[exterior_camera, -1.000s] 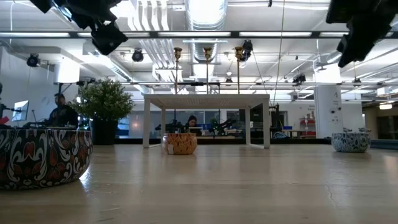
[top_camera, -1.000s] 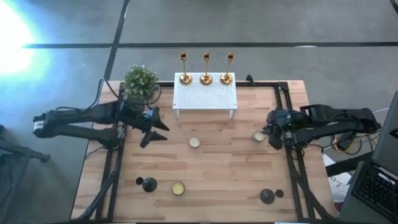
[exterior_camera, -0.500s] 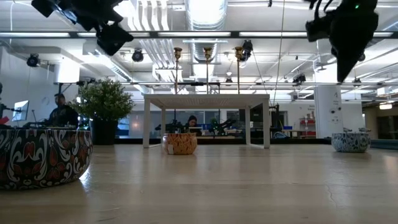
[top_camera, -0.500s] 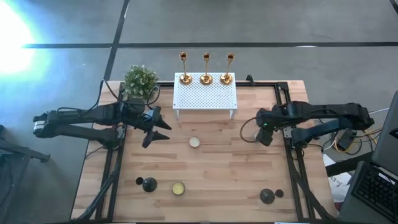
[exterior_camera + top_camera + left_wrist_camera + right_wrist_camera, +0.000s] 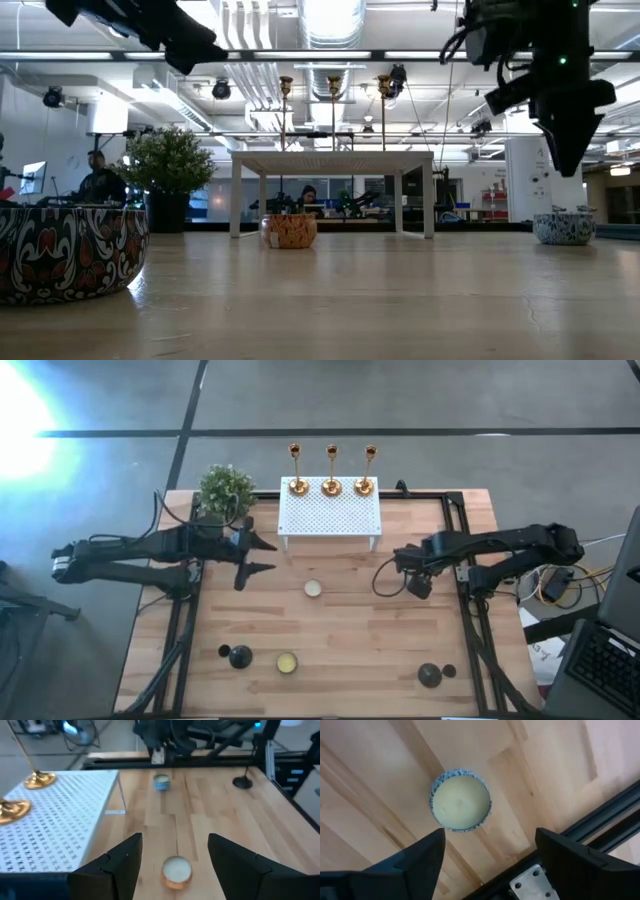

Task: Pick & Place candle stick holders
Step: Put the blue scented candle on the shelf

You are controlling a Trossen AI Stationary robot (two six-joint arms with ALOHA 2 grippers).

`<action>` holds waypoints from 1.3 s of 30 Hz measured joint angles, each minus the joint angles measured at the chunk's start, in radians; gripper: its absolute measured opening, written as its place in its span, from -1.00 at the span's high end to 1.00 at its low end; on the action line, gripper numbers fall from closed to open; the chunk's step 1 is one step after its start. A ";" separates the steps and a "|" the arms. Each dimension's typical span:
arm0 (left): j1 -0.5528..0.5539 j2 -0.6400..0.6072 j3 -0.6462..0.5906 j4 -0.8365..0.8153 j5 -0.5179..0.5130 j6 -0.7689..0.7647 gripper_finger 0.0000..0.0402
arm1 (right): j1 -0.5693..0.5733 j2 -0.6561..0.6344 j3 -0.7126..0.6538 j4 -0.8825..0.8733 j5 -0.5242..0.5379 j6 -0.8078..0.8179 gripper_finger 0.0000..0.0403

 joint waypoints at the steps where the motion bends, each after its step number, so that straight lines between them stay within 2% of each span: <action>1: 0.000 -0.015 -0.021 0.026 -0.003 0.000 -0.15 | 0.000 -0.005 -0.014 0.011 -0.010 0.000 -0.54; 9: -0.002 -0.192 -0.279 0.287 -0.004 -0.044 -0.15 | -0.004 -0.105 -0.113 0.152 -0.089 0.069 -0.56; 16: -0.002 -0.377 -0.425 0.333 -0.004 -0.102 -0.15 | -0.040 -0.174 -0.206 0.250 -0.161 0.108 -0.60; 22: -0.002 -0.508 -0.494 0.321 -0.008 -0.114 -0.15 | -0.097 -0.173 -0.260 0.318 -0.174 0.118 -0.67; 27: -0.002 -0.591 -0.528 0.296 -0.063 -0.116 -0.15 | -0.143 -0.142 -0.276 0.365 -0.174 0.108 -0.72; 32: -0.002 -0.632 -0.559 0.287 -0.064 -0.145 -0.15 | -0.171 -0.113 -0.296 0.387 -0.177 0.103 -0.76; 39: -0.002 -0.637 -0.570 0.288 -0.064 -0.151 -0.15 | -0.174 -0.074 -0.333 0.454 -0.255 0.099 -0.76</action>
